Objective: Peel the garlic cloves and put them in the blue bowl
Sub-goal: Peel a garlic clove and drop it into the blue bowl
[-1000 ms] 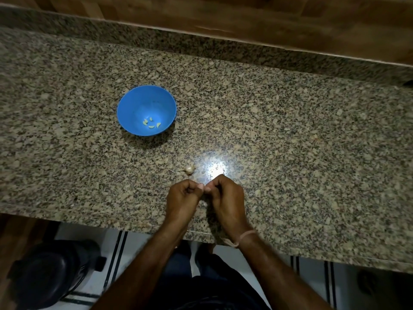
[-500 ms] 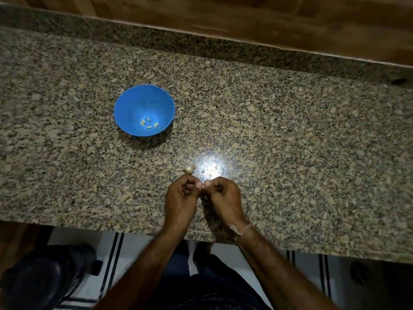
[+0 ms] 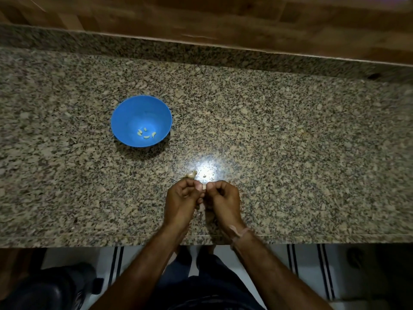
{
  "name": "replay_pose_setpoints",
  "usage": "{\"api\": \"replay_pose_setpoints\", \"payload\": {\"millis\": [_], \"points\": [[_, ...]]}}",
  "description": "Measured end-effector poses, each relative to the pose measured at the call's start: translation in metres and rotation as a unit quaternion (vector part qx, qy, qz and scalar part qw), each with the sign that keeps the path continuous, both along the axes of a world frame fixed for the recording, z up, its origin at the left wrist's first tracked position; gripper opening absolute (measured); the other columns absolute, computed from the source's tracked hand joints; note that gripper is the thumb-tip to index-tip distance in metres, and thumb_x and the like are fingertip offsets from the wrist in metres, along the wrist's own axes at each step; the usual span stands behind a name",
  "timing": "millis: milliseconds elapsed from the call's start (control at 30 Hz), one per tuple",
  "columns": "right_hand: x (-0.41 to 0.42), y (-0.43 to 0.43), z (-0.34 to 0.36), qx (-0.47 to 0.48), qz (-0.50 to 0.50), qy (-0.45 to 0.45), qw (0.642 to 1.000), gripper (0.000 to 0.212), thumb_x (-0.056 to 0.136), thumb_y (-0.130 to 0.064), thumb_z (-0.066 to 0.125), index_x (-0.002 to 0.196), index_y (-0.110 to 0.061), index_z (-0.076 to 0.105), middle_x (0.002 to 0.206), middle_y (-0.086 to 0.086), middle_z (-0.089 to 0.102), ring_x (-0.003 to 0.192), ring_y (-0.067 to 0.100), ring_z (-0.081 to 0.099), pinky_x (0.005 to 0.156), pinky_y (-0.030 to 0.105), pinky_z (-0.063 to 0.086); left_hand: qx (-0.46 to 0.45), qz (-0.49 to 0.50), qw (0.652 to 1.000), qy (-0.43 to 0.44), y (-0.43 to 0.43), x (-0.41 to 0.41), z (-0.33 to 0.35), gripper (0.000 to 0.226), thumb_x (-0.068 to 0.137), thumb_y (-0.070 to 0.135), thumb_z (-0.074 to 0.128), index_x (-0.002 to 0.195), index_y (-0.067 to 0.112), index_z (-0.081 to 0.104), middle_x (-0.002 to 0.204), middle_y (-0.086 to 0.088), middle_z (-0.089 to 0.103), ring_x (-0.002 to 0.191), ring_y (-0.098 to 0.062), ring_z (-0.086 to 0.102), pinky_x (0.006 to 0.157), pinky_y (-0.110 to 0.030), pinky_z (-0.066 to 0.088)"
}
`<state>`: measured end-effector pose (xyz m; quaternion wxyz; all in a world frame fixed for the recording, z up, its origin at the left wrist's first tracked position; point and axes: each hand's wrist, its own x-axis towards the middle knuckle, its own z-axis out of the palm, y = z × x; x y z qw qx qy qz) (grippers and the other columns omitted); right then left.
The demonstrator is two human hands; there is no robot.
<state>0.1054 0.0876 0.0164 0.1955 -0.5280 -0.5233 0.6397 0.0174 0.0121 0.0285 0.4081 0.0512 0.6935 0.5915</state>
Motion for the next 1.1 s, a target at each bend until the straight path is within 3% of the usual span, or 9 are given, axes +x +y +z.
{"api": "replay_pose_setpoints", "payload": {"millis": [100,167,267,367,467,567,667,900,1100], "points": [[-0.005,-0.005,0.005,0.048,-0.004,-0.004,0.999,0.015,0.096,-0.016,0.073,0.082,-0.009,0.071,0.081,0.016,0.074,0.078,0.032,0.073,0.074,0.052,0.062,-0.016,-0.021,0.998,0.058,-0.002,-0.004,-0.001,0.016,0.098,0.006,0.067,0.086,0.016,0.068,0.081,-0.008,0.075,0.072,-0.018,0.070,0.070,-0.037,0.059],[-0.006,-0.004,0.009,0.123,0.004,-0.027,0.992,0.013,0.095,-0.007,0.072,0.082,-0.008,0.070,0.077,0.008,0.073,0.075,0.020,0.072,0.067,0.035,0.061,-0.004,0.004,1.000,0.010,-0.002,-0.006,0.000,0.012,0.099,0.003,0.065,0.089,0.009,0.067,0.087,-0.007,0.076,0.070,-0.017,0.067,0.066,-0.033,0.058],[-0.005,-0.002,0.012,0.153,0.002,-0.024,0.988,0.012,0.096,0.003,0.067,0.085,0.003,0.069,0.080,0.012,0.070,0.070,0.003,0.067,0.064,0.015,0.054,-0.004,0.044,0.997,-0.071,-0.001,-0.012,-0.001,0.009,0.100,0.003,0.063,0.095,0.009,0.068,0.080,-0.003,0.076,0.071,-0.015,0.066,0.064,-0.029,0.056],[0.002,-0.004,0.003,0.173,0.025,-0.023,0.984,0.019,0.096,0.007,0.063,0.091,-0.007,0.075,0.090,0.006,0.075,0.086,0.014,0.074,0.076,0.027,0.061,-0.014,0.028,0.998,-0.060,-0.004,-0.015,-0.007,0.010,0.100,0.005,0.063,0.095,0.012,0.069,0.075,0.000,0.072,0.071,-0.016,0.061,0.066,-0.032,0.050],[0.008,-0.007,-0.006,0.203,0.054,-0.041,0.977,0.028,0.097,0.002,0.062,0.103,-0.018,0.079,0.103,-0.006,0.077,0.100,0.012,0.074,0.088,0.032,0.060,-0.030,-0.008,0.999,0.033,-0.008,-0.014,-0.014,0.014,0.099,0.009,0.065,0.087,0.015,0.068,0.079,0.000,0.073,0.070,-0.015,0.062,0.065,-0.032,0.050],[0.006,-0.007,-0.002,0.123,0.057,0.003,0.991,0.012,0.096,-0.007,0.073,0.103,-0.013,0.079,0.097,-0.002,0.079,0.095,0.015,0.075,0.085,0.030,0.061,-0.052,-0.026,0.990,0.126,-0.007,-0.015,-0.015,0.018,0.095,0.008,0.069,0.082,0.021,0.068,0.089,-0.001,0.075,0.074,-0.013,0.066,0.067,-0.030,0.053],[0.002,-0.002,0.001,0.076,0.069,0.028,0.994,0.005,0.095,-0.013,0.076,0.097,-0.013,0.080,0.091,0.003,0.080,0.089,0.022,0.077,0.084,0.042,0.064,-0.060,-0.042,0.978,0.195,-0.004,-0.013,-0.011,0.019,0.093,0.006,0.069,0.085,0.023,0.069,0.082,0.006,0.072,0.077,-0.012,0.067,0.068,-0.028,0.056],[0.000,0.004,0.001,0.044,0.051,0.046,0.997,0.009,0.096,-0.011,0.072,0.097,-0.013,0.081,0.091,0.006,0.080,0.090,0.029,0.077,0.084,0.050,0.064,-0.054,-0.048,0.968,0.242,0.000,-0.006,0.003,0.019,0.095,0.006,0.068,0.086,0.023,0.067,0.079,0.011,0.070,0.076,-0.005,0.068,0.067,-0.025,0.056],[-0.001,0.004,0.003,0.072,0.051,0.043,0.995,0.009,0.095,-0.006,0.071,0.095,-0.010,0.079,0.090,0.004,0.079,0.088,0.028,0.075,0.079,0.040,0.064,-0.075,-0.038,0.966,0.245,0.003,-0.004,0.004,0.020,0.092,0.006,0.070,0.084,0.024,0.068,0.078,0.012,0.070,0.077,-0.002,0.066,0.065,-0.017,0.050]]}}
